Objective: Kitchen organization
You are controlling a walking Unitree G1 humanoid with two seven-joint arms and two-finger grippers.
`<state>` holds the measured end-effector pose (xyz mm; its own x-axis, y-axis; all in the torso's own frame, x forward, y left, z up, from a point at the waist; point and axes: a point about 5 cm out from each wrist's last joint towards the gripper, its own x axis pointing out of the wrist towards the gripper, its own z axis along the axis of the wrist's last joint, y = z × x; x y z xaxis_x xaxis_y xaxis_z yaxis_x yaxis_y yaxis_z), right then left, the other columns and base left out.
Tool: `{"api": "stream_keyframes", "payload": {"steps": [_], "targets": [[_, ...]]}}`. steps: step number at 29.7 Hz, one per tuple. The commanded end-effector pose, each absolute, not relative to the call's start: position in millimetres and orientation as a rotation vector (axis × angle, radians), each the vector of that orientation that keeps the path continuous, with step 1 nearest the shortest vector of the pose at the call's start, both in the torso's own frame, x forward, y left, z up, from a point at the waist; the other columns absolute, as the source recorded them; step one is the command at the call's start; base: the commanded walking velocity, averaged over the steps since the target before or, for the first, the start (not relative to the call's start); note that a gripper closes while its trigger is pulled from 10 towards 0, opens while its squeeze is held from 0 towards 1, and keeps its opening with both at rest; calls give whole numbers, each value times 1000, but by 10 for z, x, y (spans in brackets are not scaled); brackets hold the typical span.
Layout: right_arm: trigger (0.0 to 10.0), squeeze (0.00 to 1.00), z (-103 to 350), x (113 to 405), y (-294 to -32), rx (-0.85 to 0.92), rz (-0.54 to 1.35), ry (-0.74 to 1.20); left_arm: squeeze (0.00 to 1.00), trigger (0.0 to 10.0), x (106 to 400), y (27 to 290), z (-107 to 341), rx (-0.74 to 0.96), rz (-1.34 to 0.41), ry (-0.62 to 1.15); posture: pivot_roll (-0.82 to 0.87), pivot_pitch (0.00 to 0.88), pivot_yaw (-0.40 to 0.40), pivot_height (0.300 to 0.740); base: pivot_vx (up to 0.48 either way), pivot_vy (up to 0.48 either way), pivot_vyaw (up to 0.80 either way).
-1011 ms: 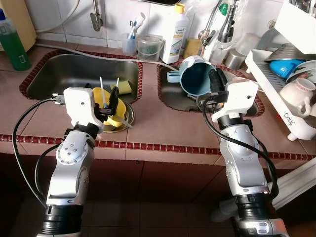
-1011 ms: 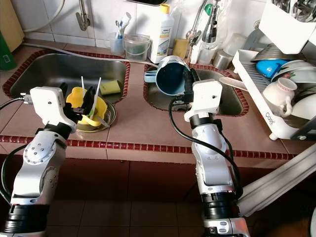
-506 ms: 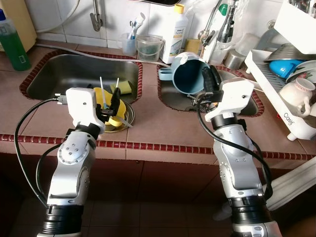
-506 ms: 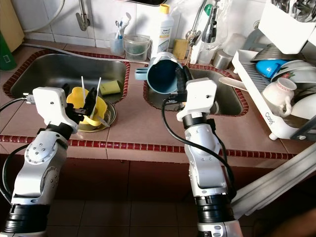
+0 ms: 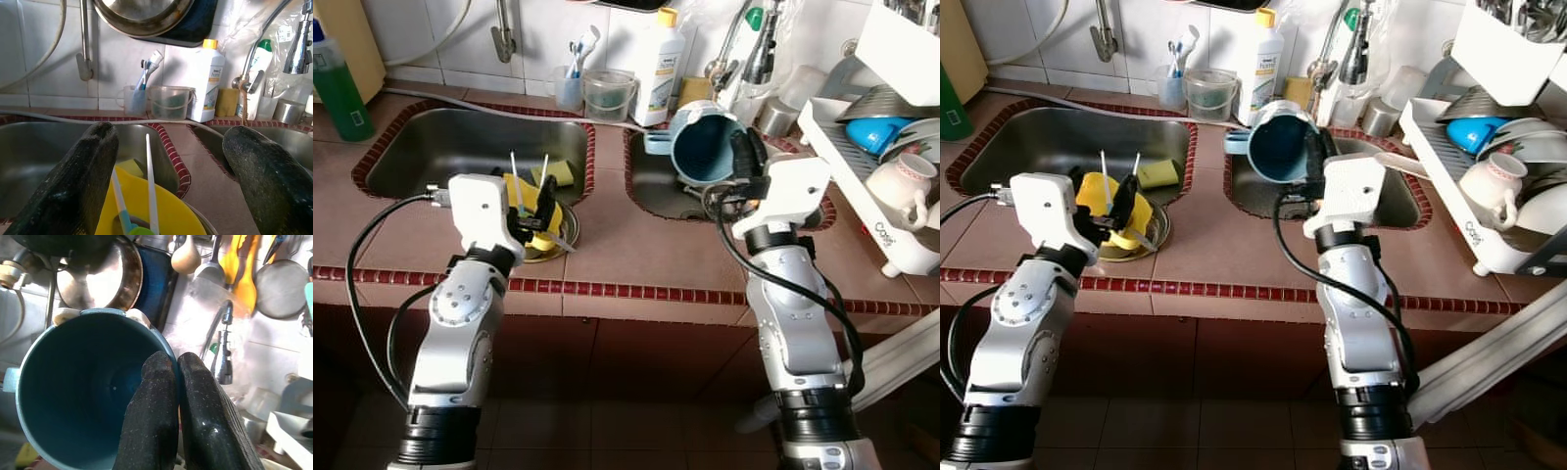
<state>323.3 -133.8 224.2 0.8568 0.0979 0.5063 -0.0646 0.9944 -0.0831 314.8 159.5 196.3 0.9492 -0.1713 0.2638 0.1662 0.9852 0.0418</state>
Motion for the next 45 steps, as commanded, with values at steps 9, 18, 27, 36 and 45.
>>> {"api": "stream_keyframes", "payload": {"steps": [9, 18, 27, 36, 45], "targets": [[10000, 0, 2290, 3238, -1426, -79, 55, -550, 0, 10000, 3171, 1548, 2028, 16, -199, -287, -155, 58, -71, 740, 0, 0, 0], [10000, 0, 2273, 3248, -1439, -78, 54, -540, 0, 10000, 3180, 1555, 2040, 12, -202, -287, -154, 62, -71, 740, 279, 0, 0], [10000, 0, 2240, 3243, -1632, -76, -47, -522, 0, 10000, 3183, 1557, 2031, 5, -202, -283, -162, 66, -66, 740, 307, 0, 0], [10000, 0, 2268, 3250, -1630, -114, -10, -528, 0, 10000, 3205, 1502, 2038, -5, -219, -287, -177, 75, -70, 740, 308, 0, 0], [10000, 0, 2256, 3269, -1557, -112, 25, -521, 0, 10000, 3195, 1494, 2067, -17, -215, -305, -170, 75, -77, 740, 98, 0, 0]]}}
